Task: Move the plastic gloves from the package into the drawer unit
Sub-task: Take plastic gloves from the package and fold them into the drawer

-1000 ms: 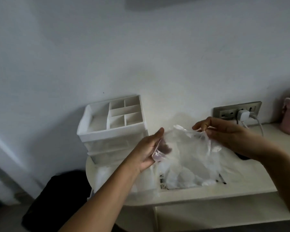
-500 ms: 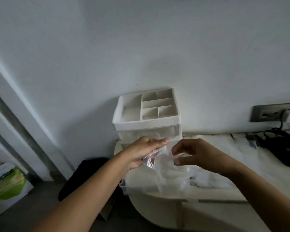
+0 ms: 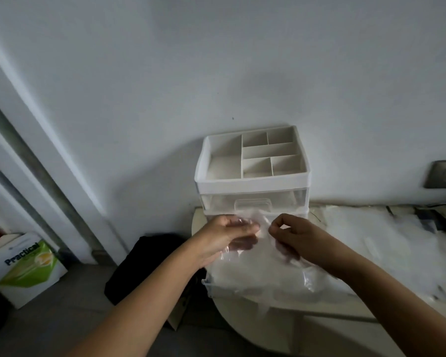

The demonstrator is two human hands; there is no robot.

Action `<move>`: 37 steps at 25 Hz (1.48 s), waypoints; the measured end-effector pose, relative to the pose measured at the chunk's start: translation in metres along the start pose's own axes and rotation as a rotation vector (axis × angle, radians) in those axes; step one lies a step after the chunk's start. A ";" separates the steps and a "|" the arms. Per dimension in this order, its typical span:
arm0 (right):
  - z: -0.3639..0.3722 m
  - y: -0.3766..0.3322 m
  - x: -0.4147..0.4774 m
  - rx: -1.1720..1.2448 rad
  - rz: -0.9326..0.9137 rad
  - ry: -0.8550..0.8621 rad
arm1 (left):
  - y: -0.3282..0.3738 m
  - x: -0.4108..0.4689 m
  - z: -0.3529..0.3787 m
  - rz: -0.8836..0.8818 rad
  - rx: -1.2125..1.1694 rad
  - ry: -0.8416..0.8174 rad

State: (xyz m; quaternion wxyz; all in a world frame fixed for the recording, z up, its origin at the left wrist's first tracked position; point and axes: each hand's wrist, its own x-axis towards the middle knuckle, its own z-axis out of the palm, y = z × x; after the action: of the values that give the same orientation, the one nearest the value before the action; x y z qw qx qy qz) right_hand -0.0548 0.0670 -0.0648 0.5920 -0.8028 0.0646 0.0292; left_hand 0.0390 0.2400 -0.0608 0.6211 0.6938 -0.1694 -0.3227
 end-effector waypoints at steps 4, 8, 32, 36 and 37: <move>-0.017 0.006 0.001 -0.156 0.167 -0.209 | -0.019 0.011 -0.003 -0.055 0.243 0.193; -0.044 0.006 0.004 -0.299 0.298 0.065 | -0.028 0.016 0.001 -0.186 0.223 0.254; 0.062 0.058 0.041 -0.878 -0.022 -0.067 | -0.028 0.001 0.024 0.186 1.338 0.279; 0.060 0.056 0.040 -0.840 -0.021 -0.061 | -0.064 0.024 0.013 -0.003 1.251 -0.072; 0.057 0.055 0.040 -0.780 0.001 -0.058 | -0.071 0.030 0.008 -0.068 1.249 -0.096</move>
State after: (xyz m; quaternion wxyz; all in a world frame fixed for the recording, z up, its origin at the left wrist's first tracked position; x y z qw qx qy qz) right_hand -0.0214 0.1028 -0.1391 0.2440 -0.9664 0.0323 0.0747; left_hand 0.0439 0.2269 -0.1370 0.0797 0.9156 -0.3314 -0.2132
